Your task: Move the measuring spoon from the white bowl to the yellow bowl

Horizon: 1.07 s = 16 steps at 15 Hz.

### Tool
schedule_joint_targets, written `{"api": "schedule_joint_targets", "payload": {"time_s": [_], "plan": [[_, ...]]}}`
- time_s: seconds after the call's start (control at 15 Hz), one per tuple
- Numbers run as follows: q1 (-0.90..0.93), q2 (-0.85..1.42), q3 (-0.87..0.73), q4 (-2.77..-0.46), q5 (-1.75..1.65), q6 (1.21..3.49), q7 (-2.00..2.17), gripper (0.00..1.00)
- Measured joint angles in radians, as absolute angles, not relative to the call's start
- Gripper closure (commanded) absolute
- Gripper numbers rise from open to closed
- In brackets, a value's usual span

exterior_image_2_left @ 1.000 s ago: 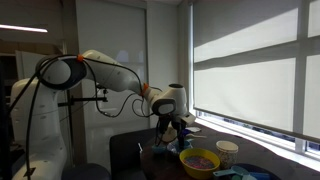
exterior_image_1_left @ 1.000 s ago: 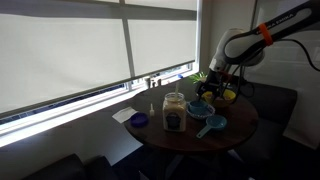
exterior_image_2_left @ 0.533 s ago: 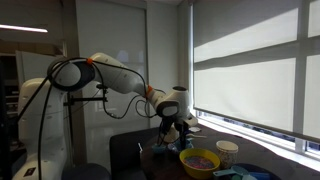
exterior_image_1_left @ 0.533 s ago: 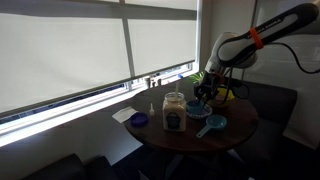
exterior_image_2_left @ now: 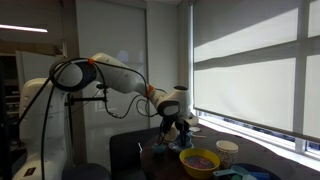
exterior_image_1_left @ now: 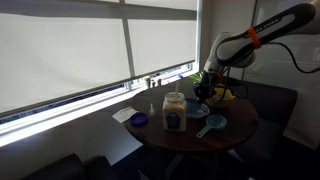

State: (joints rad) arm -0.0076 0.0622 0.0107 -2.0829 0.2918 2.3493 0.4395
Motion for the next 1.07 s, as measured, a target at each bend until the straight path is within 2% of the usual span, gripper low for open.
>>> {"api": "schedule_joint_targets", "payload": {"time_s": [0.6, 1.07], "plan": [[-0.057, -0.157, -0.017, -2.237, 0.251, 2.629, 0.607, 0.99], [-0.167, -0.260, -0.019, -2.355, 0.100, 2.374, 0.801, 0.99]]}}
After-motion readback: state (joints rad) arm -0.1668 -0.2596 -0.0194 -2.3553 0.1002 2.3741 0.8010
